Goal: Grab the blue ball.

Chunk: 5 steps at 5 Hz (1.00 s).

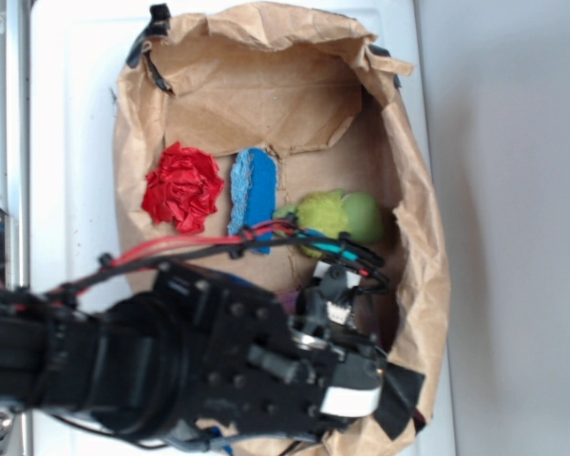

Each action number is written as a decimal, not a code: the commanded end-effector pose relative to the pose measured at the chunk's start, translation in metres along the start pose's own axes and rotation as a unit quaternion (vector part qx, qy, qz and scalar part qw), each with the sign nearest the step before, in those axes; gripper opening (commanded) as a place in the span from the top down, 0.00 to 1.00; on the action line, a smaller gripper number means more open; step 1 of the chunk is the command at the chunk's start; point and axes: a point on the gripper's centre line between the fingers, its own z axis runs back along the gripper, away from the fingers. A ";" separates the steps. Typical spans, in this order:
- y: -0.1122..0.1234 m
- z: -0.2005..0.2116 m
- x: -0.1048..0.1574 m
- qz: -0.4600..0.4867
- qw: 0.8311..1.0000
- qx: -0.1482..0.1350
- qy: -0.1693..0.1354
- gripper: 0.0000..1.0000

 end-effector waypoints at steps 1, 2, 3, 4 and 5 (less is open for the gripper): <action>0.004 0.019 0.004 -0.008 1.000 -0.006 -0.003 1.00; 0.039 0.053 -0.008 0.008 1.000 -0.023 0.020 1.00; 0.072 0.088 -0.023 0.037 0.998 -0.028 0.037 1.00; 0.099 0.132 -0.044 0.060 0.996 0.024 0.058 1.00; 0.116 0.154 -0.055 0.060 0.997 -0.006 0.040 1.00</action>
